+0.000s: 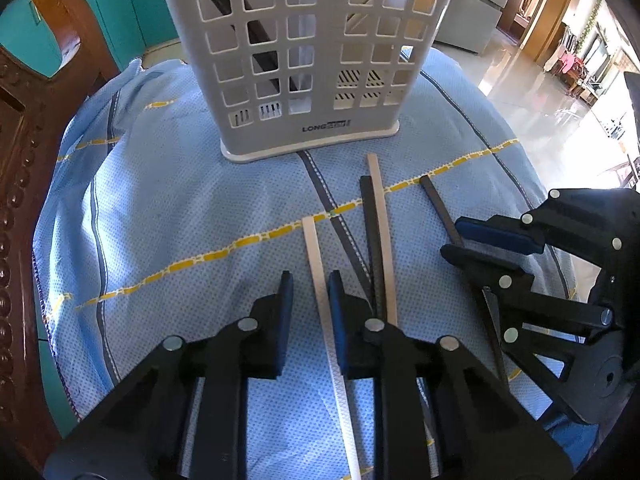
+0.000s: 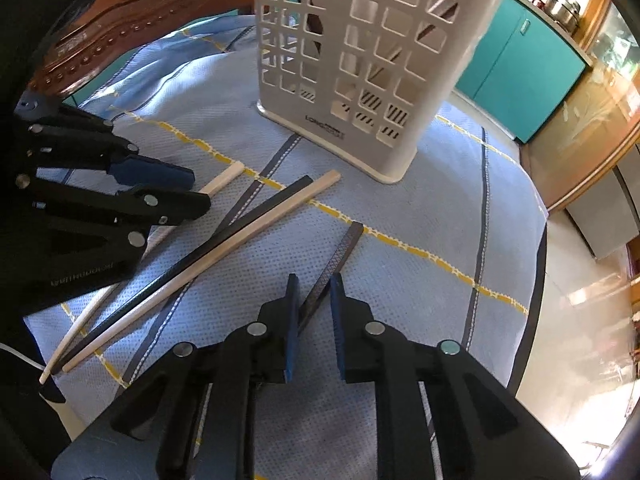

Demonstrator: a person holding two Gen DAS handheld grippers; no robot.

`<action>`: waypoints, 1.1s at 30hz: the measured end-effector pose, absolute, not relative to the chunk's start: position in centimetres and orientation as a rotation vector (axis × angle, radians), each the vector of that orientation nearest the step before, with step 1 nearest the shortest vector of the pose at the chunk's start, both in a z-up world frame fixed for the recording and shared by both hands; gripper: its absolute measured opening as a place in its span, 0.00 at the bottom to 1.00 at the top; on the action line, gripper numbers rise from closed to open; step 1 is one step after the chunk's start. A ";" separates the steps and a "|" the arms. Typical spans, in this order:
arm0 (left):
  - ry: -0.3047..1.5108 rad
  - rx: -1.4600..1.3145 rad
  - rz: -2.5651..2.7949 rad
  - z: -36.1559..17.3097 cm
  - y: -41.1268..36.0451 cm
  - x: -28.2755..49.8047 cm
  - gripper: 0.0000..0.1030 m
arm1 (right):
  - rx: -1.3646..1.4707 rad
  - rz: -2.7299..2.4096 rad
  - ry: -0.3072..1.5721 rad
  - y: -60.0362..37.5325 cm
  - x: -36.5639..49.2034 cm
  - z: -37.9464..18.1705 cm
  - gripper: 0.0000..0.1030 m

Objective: Organize utensils
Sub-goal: 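Lift both chopsticks over the white basket and open both tools to drop them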

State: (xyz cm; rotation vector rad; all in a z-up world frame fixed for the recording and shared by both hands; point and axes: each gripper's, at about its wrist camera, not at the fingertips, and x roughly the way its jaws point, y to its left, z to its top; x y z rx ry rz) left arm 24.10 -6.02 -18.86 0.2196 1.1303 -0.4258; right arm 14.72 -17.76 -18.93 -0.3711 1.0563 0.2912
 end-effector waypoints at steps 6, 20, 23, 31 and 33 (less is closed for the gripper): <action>1.109 0.253 -0.401 -18.8 -6.7 23.8 0.25 | -0.323 0.265 1.065 -18.2 15.4 -19.2 0.27; 0.958 0.141 -0.380 -14.6 -5.9 23.9 0.08 | -0.247 0.309 0.932 -18.7 14.0 -14.7 0.06; 0.849 0.113 -0.390 -11.4 -4.9 22.4 0.07 | -0.214 0.340 0.828 -19.4 12.5 -11.8 0.06; 0.550 0.021 -0.395 -4.3 -2.3 18.6 0.07 | -0.099 0.349 0.661 -22.3 9.7 -7.8 0.06; 0.483 0.010 -0.398 -2.5 -1.8 17.5 0.07 | -0.069 0.348 0.598 -23.0 8.8 -6.1 0.06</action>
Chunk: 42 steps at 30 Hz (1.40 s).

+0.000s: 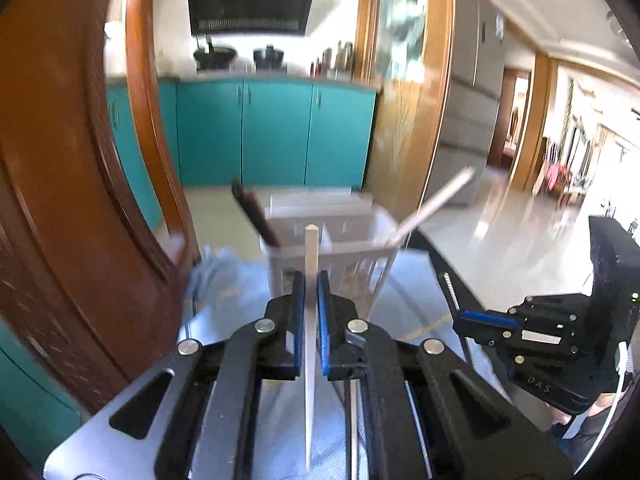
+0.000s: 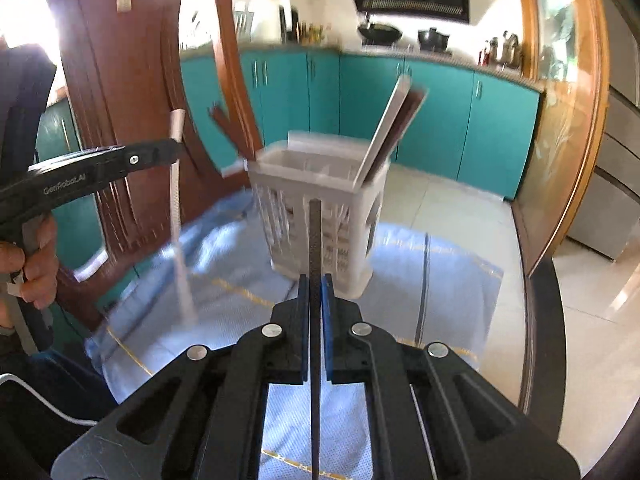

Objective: Organize utensils
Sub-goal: 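Lift both chopsticks over the white basket and open both tools to drop them, then move both tools back down toward the last two chopsticks on the cloth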

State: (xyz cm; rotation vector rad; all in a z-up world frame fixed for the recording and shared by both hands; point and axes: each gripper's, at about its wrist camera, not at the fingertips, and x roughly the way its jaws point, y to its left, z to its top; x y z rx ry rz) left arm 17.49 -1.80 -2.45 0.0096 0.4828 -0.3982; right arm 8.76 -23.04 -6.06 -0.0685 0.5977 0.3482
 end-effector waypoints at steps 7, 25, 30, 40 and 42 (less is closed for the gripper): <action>0.281 -0.026 -0.406 4.7 -0.6 14.6 0.07 | 0.049 0.356 0.351 -25.2 7.1 1.4 0.06; 0.097 -0.196 -0.247 9.5 -0.7 23.0 0.07 | 0.052 0.181 0.058 -23.6 13.4 4.5 0.06; 0.185 -0.122 -0.243 6.5 -2.5 25.4 0.07 | 0.018 0.182 0.115 -22.7 14.4 3.2 0.06; 0.264 -0.016 -0.234 3.3 -3.8 25.7 0.08 | -0.010 0.180 0.161 -22.5 13.1 2.2 0.08; 0.264 -0.018 -0.232 3.2 -3.6 25.2 0.07 | -0.008 0.181 0.157 -22.7 12.5 2.2 0.09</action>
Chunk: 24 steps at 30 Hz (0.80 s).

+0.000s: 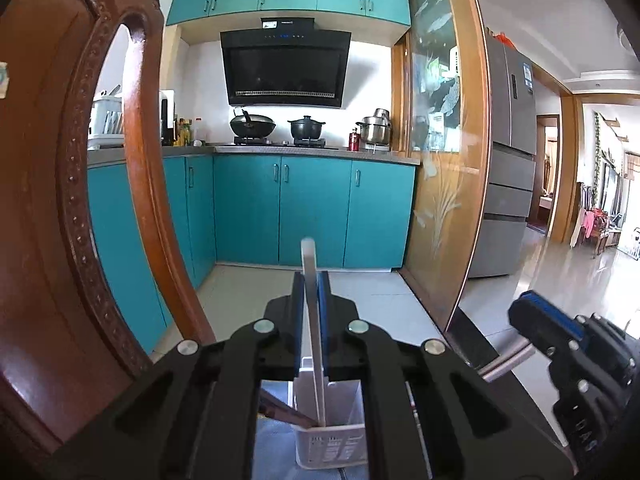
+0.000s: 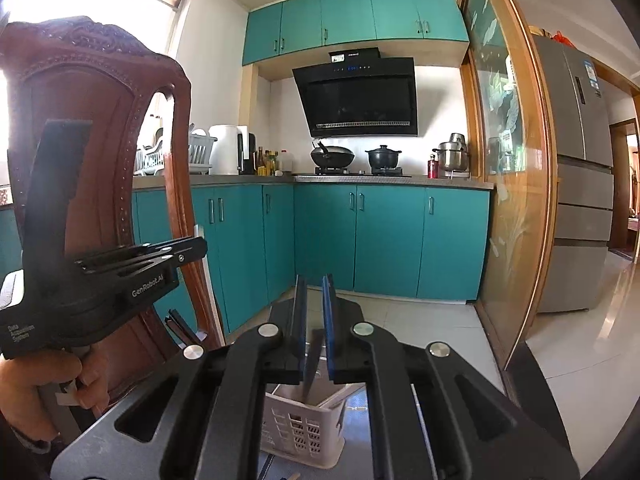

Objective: Organize utensils
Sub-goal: 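Move both tools back down toward the last two chopsticks on the cloth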

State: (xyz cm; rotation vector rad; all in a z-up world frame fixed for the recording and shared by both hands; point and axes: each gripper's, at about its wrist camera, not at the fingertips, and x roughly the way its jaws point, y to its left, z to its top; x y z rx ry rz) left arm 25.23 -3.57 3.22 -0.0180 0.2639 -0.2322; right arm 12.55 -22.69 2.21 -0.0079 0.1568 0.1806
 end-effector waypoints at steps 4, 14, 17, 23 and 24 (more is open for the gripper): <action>0.259 -0.023 -0.246 3.2 -2.9 24.1 0.07 | -0.018 0.205 0.157 -23.0 11.0 2.4 0.11; 0.327 -0.008 -0.315 1.2 -0.7 19.6 0.08 | -0.183 0.402 0.540 -20.1 10.8 -5.8 0.39; 0.360 0.015 -0.306 -0.1 -0.8 19.5 0.08 | -0.162 0.357 0.740 -19.7 14.3 -9.7 0.39; 0.406 0.027 -0.300 -1.4 -0.7 19.8 0.11 | -0.134 0.207 0.927 -19.2 19.2 -15.1 0.37; 0.414 0.031 -0.296 -1.6 -0.6 19.9 0.11 | -0.135 0.188 0.940 -19.1 19.7 -15.5 0.37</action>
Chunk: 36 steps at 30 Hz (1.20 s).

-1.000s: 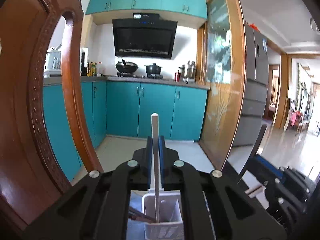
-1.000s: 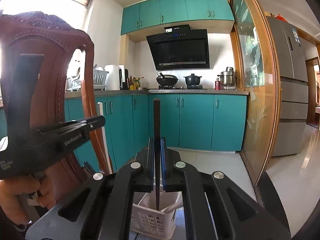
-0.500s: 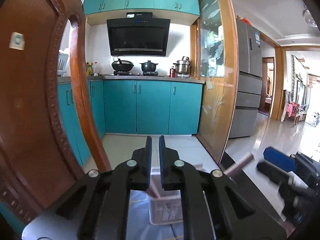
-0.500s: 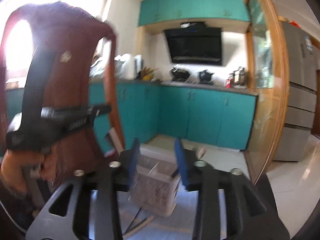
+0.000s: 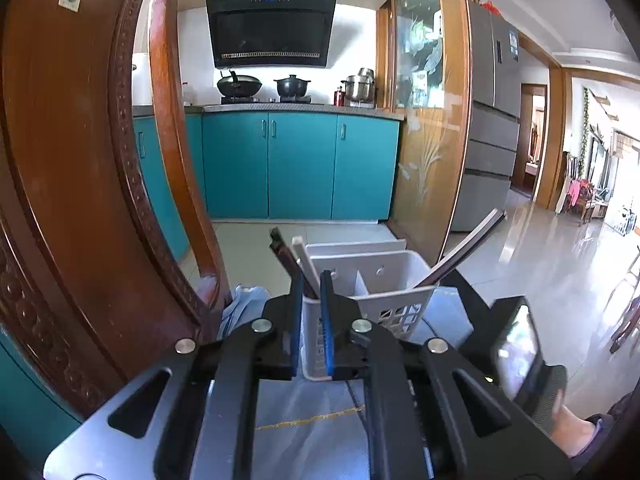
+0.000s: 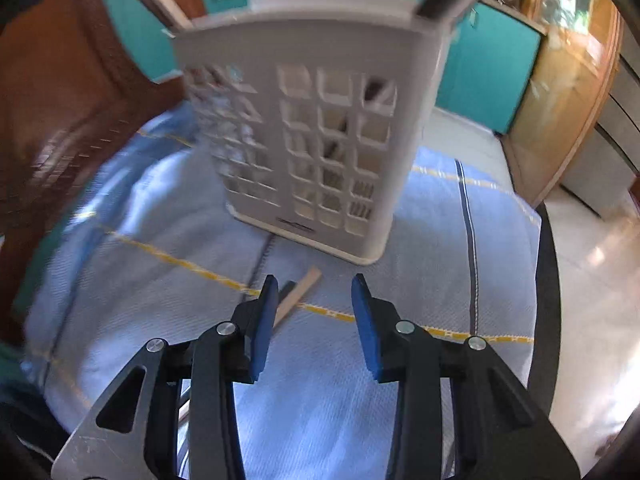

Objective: Organize utensils
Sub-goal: 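Move both tools back down toward the last two chopsticks on the cloth, then position the right tool fingers over the light wooden chopstick beside the dark one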

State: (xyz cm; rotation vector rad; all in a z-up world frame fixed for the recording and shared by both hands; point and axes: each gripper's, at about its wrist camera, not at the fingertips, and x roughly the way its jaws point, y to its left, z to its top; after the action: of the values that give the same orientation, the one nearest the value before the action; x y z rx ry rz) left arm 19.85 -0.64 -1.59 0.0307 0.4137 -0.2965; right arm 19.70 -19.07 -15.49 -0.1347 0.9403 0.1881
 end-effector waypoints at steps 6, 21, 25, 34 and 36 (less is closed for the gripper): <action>0.449 0.057 -0.297 -2.3 -0.9 20.1 0.12 | -0.096 0.134 0.988 -18.4 21.5 -17.8 0.37; 0.490 0.086 -0.308 -3.4 -1.5 19.5 0.19 | -0.096 0.296 1.035 -17.1 20.4 -17.9 0.07; 0.504 0.102 -0.308 -4.0 -1.6 19.3 0.19 | -0.191 0.337 1.078 -17.3 18.7 -18.2 0.07; 0.545 0.081 -0.299 -4.7 -1.2 19.1 0.19 | -0.245 0.352 1.013 -17.3 16.4 -17.5 0.07; 0.549 0.082 -0.298 -4.7 -1.3 19.2 0.19 | -0.234 0.350 1.010 -17.0 16.8 -17.4 0.09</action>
State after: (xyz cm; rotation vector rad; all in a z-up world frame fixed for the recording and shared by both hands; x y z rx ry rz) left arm 19.16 -1.27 -4.71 0.0821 0.5490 -0.2982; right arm 16.76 -17.04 -17.44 -0.2345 1.0104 0.3495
